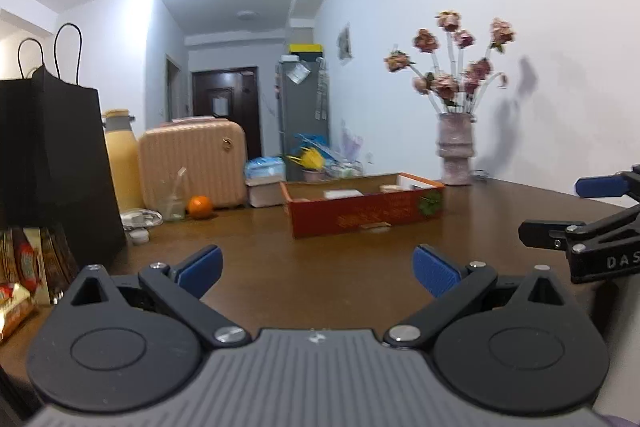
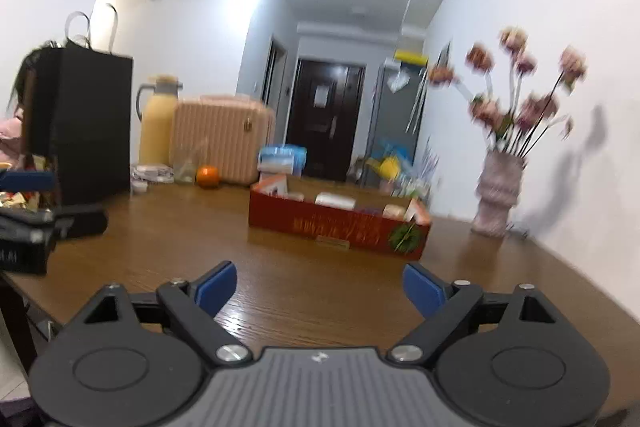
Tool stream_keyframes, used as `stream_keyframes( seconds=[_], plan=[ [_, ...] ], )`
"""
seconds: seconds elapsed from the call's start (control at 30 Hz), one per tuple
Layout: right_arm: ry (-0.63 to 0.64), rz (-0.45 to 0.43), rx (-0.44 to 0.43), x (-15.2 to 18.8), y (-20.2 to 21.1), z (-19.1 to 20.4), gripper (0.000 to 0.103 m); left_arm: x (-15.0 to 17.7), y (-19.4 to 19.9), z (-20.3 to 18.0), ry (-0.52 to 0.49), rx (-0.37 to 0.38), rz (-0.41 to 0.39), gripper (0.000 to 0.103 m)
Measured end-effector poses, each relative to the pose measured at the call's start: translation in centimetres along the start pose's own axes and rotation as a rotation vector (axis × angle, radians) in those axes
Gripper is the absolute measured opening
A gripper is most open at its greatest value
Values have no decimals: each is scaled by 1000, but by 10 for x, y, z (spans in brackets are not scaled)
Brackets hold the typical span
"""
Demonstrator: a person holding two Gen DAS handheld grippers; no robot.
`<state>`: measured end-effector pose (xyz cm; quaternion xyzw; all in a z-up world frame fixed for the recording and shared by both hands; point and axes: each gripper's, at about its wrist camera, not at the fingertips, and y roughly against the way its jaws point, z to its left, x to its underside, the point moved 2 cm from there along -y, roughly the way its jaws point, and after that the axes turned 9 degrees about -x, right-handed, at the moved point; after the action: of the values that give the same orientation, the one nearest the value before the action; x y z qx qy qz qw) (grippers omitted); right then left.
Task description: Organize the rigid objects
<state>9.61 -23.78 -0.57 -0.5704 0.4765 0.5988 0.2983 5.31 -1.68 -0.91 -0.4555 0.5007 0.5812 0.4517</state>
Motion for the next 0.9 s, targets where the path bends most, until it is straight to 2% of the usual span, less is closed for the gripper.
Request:
stream_keyframes(
  seconds=[0.07, 0.17, 0.33, 0.47, 0.9],
  plan=[
    [-4, -3, 10, 7, 23, 13, 103, 1, 13, -2, 25, 14, 16, 103],
    [-14, -3, 53, 17, 46, 30, 103, 3, 27, -10, -5, 36, -29, 103],
    [-171, -41, 68, 21, 72, 26, 103, 4, 37, -4, 27, 7, -59, 103],
    [-191, -69, 111, 20, 76, 22, 103, 3, 38, -5, 13, 16, -67, 103],
    [-175, -55, 89, 18, 68, 26, 103, 4, 38, -5, 6, 20, -70, 103]
  ],
)
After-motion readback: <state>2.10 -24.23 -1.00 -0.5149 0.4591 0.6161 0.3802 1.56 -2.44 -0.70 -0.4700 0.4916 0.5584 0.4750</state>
